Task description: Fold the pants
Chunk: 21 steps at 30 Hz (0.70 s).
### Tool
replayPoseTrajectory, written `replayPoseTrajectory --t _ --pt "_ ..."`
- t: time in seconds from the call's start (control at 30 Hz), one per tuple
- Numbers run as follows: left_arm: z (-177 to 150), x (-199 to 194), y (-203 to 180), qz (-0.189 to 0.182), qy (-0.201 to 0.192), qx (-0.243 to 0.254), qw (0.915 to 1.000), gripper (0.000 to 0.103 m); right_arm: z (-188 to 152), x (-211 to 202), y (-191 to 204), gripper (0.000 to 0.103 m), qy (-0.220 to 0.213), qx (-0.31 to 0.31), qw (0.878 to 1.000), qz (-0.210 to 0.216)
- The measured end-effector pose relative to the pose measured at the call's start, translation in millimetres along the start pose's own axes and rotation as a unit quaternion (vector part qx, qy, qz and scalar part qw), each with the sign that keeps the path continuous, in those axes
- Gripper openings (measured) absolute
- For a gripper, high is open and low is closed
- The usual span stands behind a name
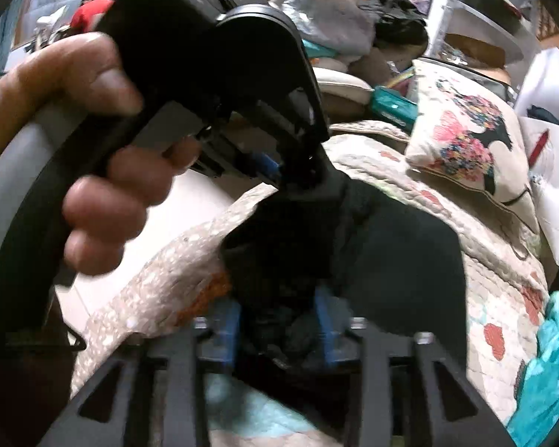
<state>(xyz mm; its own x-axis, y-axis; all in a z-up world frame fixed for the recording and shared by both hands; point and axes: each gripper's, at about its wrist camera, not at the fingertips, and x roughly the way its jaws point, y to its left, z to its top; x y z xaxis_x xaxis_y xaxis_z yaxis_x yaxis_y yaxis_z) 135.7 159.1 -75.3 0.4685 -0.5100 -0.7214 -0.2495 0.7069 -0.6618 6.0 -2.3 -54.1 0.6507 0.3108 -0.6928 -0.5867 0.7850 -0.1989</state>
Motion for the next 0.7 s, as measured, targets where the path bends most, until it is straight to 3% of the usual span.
replayPoseTrajectory --t 0.1,0.2,0.33,0.4,0.5,0.53,0.6,0.7 --pt "-1 -2 11 0.0 0.002 -0.02 0.9998 0.057 -3 -3 6 0.077 0.002 -0.02 1.0 0.01" --pt "-2 -12 17 -0.003 0.003 -0.03 0.9995 0.059 -8 -13 5 0.078 0.005 -0.034 0.999 0.013" --pt "-3 -34 22 0.021 -0.016 -0.032 0.9991 0.06 -17 -42 -12 0.078 0.004 -0.031 0.999 0.032" --pt "-5 -45 22 0.03 -0.032 -0.04 0.9983 0.06 -20 -55 -32 0.078 0.006 -0.002 0.999 0.05" --pt "-11 -53 15 0.04 -0.05 -0.039 0.9972 0.06 -19 -67 -94 0.078 -0.007 0.111 0.993 0.045" --pt "-14 -54 9 0.042 -0.053 -0.032 0.9972 0.06 -21 -68 -118 0.078 -0.009 0.158 0.987 0.042" --pt "-21 -51 -8 0.048 -0.058 -0.008 0.9971 0.06 -35 -65 -176 0.072 -0.009 0.284 0.958 0.041" --pt "-30 -40 -29 0.071 -0.058 0.033 0.9952 0.06 -61 -58 -222 0.068 -0.002 0.389 0.92 0.05"
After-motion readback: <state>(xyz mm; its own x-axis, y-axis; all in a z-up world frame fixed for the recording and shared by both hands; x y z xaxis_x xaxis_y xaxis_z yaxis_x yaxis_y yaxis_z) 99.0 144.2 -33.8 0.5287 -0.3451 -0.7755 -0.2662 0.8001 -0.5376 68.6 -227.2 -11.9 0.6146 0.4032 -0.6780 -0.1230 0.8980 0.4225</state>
